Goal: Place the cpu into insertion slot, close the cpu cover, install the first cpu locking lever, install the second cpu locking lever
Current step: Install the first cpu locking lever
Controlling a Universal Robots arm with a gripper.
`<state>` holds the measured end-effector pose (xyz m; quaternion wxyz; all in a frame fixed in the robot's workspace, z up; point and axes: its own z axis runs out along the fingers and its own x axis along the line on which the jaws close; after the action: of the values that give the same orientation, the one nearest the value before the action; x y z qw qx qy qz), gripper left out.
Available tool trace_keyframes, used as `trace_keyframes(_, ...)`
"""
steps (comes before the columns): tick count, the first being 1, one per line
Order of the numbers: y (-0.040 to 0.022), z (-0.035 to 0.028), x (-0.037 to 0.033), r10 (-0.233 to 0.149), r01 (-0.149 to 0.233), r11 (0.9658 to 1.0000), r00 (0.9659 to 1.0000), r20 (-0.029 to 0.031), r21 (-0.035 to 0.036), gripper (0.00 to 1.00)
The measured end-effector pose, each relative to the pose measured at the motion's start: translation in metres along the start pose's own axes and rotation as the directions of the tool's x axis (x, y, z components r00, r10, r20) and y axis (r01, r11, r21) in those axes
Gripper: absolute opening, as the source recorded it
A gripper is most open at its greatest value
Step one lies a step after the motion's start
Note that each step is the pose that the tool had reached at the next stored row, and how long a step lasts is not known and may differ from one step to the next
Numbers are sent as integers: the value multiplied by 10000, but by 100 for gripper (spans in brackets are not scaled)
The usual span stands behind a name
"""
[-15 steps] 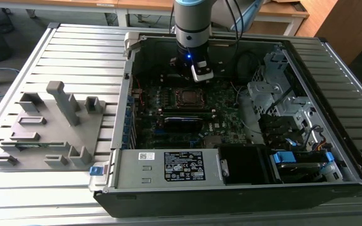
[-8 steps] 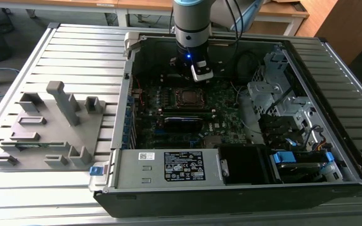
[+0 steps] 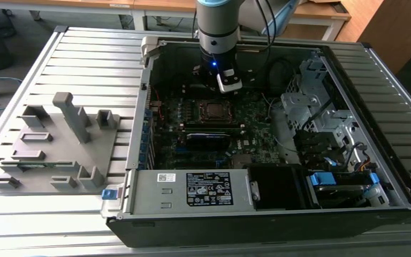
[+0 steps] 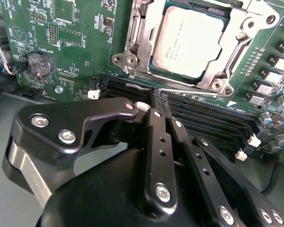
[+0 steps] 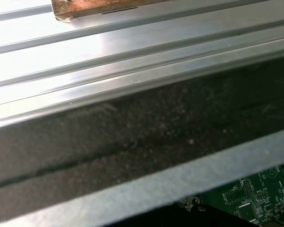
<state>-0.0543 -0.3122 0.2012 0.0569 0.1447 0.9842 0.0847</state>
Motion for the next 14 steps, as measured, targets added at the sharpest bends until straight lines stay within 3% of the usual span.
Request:
trace_keyframes(4,-1,6,0,-7,7,10000,10000,27,12,11)
trace_keyframes(14,-16,4,-4,-7,7,10000,10000,30,21,11)
